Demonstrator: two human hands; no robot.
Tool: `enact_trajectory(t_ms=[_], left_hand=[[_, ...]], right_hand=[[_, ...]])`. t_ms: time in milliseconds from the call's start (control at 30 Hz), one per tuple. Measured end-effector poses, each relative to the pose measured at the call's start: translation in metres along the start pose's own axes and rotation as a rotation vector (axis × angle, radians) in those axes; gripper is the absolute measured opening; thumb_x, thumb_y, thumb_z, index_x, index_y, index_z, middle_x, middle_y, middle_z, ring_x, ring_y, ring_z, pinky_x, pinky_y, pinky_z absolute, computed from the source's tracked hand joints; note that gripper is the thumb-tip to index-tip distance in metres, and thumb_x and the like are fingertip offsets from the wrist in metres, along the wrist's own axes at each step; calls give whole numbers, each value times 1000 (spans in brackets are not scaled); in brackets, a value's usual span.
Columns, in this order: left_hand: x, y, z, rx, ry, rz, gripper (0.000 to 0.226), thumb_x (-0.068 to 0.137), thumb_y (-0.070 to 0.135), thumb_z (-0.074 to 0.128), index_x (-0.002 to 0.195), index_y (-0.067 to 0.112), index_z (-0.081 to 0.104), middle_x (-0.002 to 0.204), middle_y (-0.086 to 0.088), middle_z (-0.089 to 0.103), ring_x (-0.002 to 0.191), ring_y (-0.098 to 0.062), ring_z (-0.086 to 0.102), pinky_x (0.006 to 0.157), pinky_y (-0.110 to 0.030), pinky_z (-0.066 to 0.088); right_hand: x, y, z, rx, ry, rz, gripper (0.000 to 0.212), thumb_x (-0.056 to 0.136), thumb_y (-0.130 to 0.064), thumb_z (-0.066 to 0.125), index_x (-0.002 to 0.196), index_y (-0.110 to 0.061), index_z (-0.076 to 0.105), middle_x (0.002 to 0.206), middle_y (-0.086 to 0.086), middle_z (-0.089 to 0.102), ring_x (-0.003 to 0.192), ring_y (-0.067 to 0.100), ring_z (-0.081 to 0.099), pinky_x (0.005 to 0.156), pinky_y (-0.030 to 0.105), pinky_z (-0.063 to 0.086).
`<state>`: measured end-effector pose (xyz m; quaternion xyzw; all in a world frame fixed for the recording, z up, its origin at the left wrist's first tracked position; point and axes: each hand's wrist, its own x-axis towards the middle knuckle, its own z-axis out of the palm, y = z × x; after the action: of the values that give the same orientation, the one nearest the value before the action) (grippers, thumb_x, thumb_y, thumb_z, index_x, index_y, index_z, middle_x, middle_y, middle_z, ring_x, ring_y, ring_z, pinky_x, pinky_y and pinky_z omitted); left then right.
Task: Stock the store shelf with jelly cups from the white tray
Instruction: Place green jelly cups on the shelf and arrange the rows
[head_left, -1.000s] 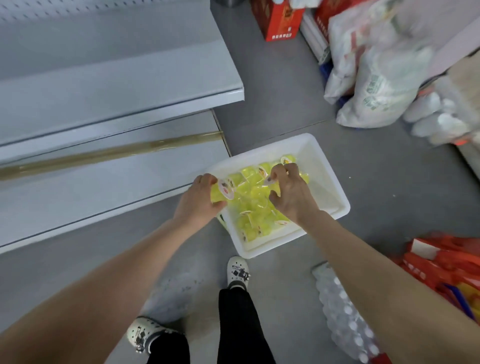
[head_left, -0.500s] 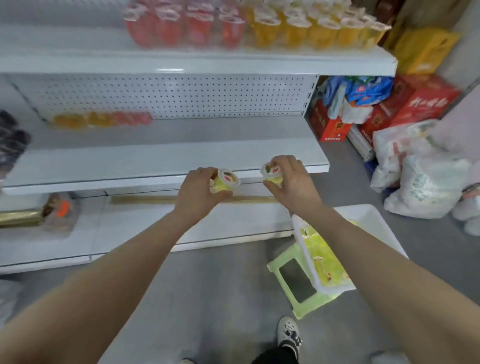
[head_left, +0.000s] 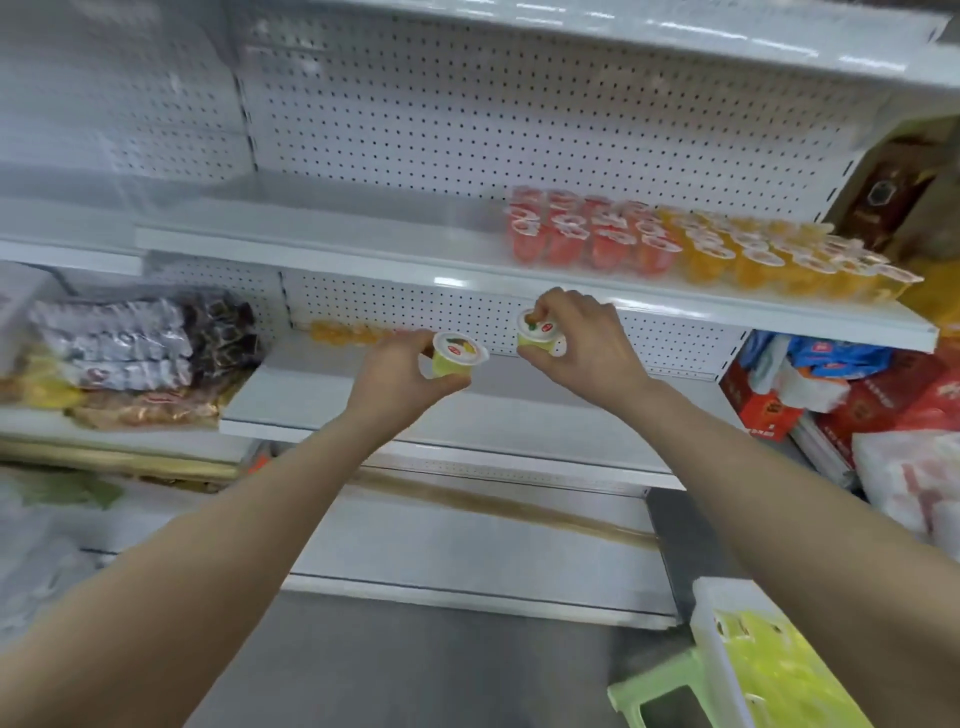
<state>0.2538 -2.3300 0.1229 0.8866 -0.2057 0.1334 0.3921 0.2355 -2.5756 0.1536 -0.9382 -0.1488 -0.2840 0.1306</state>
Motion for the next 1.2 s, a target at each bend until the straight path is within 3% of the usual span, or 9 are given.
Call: enact_trajectory(t_ms=[133, 267, 400, 533, 667, 767, 933, 1067, 1200], left_hand=[[33, -10, -21, -4, 94, -41, 43, 69, 50, 80, 99, 22, 69, 89, 8, 69, 89, -14, 61, 74, -31, 51], [69, -16, -33, -19, 124, -40, 48, 70, 45, 81, 108, 20, 69, 98, 5, 68, 100, -18, 59, 84, -36, 49], [114, -22, -36, -17, 143, -5, 41, 74, 39, 79, 107, 19, 68, 98, 4, 69, 98, -17, 59, 77, -30, 43], [167, -27, -35, -44, 173, -7, 40, 73, 40, 80, 106, 23, 67, 97, 9, 66, 91, -8, 55, 72, -23, 36], [216, -37, -31, -50, 172, -13, 41, 72, 43, 80, 106, 22, 68, 96, 11, 65, 88, -5, 56, 66, -12, 37], [250, -47, -26, -41, 151, -49, 42, 72, 43, 80, 107, 24, 67, 98, 11, 66, 94, -6, 59, 73, -22, 41], [294, -65, -11, -21, 90, -41, 42, 75, 37, 79, 111, 22, 63, 102, 8, 67, 99, -14, 60, 76, -28, 47], [315, -79, 4, -10, 25, -80, 46, 73, 44, 78, 111, 27, 60, 103, 8, 67, 106, -18, 56, 82, -37, 51], [324, -85, 17, 3, -4, -76, 48, 72, 45, 79, 112, 26, 61, 102, 6, 68, 106, -17, 55, 79, -29, 47]], right_hand=[[50, -9, 0, -6, 57, -56, 37, 80, -45, 72, 100, -18, 55, 94, -3, 63, 94, 26, 51, 84, 38, 35], [98, -9, 3, -18, 67, -25, 35, 83, -44, 70, 101, -18, 53, 99, -3, 64, 99, 23, 47, 78, 31, 26], [154, 2, 13, 69, -6, 38, 32, 78, -40, 71, 91, -25, 47, 89, -7, 56, 93, 24, 50, 78, 34, 32], [214, 23, 26, 73, -28, 102, 34, 73, -44, 75, 90, -25, 51, 84, -4, 63, 93, 28, 52, 83, 39, 41], [265, 47, 38, 74, -88, 196, 32, 76, -44, 72, 91, -25, 51, 91, -4, 63, 103, 25, 45, 87, 38, 36], [299, 65, 45, 90, -184, 326, 25, 78, -37, 68, 96, -25, 56, 89, -11, 51, 107, 21, 38, 92, 36, 33], [336, 104, 61, 189, -293, 426, 30, 72, -34, 70, 98, -29, 57, 102, 0, 47, 104, 24, 40, 77, 35, 33], [351, 126, 87, 136, -368, 415, 29, 72, -35, 74, 97, -30, 58, 99, -4, 56, 111, 21, 41, 80, 36, 30], [352, 137, 102, 94, -396, 422, 32, 77, -31, 73, 105, -26, 60, 85, -12, 44, 103, 21, 39, 93, 38, 36]])
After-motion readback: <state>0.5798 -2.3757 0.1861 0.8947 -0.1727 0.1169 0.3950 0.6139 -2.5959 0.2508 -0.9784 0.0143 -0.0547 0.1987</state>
